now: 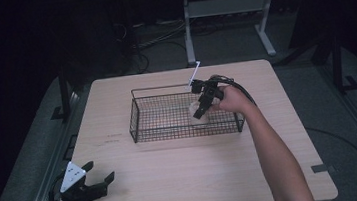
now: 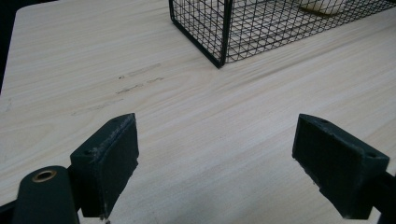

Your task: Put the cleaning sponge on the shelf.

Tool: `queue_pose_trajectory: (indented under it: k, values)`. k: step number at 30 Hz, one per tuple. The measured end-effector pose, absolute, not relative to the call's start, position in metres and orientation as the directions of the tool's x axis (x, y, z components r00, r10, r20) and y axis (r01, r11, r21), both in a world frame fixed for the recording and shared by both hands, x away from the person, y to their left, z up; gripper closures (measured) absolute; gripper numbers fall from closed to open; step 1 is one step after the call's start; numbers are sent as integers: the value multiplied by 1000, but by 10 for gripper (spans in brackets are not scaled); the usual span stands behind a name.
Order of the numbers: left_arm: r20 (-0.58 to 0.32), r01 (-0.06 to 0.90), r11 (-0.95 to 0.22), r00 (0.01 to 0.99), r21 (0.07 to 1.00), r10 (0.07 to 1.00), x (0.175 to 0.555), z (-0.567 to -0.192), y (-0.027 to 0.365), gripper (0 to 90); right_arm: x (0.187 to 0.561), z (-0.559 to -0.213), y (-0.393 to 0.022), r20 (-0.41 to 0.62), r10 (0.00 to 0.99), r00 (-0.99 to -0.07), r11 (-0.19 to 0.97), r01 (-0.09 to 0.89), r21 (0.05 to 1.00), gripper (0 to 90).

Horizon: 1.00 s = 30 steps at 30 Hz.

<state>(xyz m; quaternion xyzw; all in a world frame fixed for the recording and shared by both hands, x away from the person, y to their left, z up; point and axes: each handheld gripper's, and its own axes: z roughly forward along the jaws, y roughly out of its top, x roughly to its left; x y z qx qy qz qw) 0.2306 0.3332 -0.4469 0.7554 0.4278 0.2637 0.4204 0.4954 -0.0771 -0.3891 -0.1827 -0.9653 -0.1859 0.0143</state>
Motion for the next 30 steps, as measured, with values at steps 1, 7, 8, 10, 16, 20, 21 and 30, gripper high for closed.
queue_pose_trajectory:
  k: [1,7,8,10,16,20,21,30]
  values:
    - [41,424,-281,493,861,869,230,-447,334,137,495,-389,-77,101,349,-932,865,362,347,276]
    - [37,427,-272,482,862,876,228,-446,337,137,492,-385,-79,117,357,-927,854,375,359,181]
    - [38,426,-271,480,863,877,228,-446,337,137,490,-384,-80,110,359,-927,851,374,368,169]
    - [39,426,-275,484,862,874,227,-446,336,137,489,-382,-82,114,371,-922,845,386,371,162]
    - [39,425,-278,490,861,871,228,-446,335,137,483,-371,-90,107,384,-917,827,393,401,162]
    - [44,427,-286,494,858,869,228,-447,334,137,478,-363,-95,97,383,-919,822,386,418,162]
    - [44,426,-285,493,858,869,228,-447,334,137,477,-361,-96,89,380,-921,824,381,420,162]
    - [42,427,-283,492,859,870,229,-447,333,137,464,-348,-105,69,366,-928,836,361,414,162]
